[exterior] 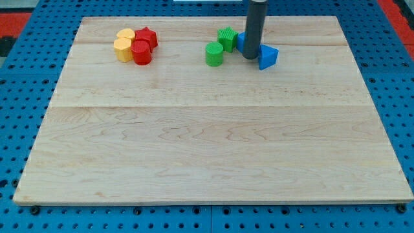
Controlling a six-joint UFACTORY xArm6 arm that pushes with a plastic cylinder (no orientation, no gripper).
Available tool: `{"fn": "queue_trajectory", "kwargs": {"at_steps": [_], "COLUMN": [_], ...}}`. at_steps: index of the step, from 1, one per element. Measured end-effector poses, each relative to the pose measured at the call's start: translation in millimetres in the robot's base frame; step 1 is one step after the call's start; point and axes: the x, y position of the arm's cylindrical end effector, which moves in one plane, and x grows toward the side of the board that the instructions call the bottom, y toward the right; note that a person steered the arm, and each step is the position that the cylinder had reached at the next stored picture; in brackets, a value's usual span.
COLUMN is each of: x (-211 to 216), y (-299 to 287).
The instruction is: Place the blue cube at the top right corner
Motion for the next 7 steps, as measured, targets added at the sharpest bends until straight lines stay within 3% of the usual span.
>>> {"fn": "queue_trajectory", "kwargs": {"at_steps": [3,5,6,7], "x": [-43.9,-50.5,-32.1,-41.4], "y": [-36.7,40.4,27.8,78.1]}}
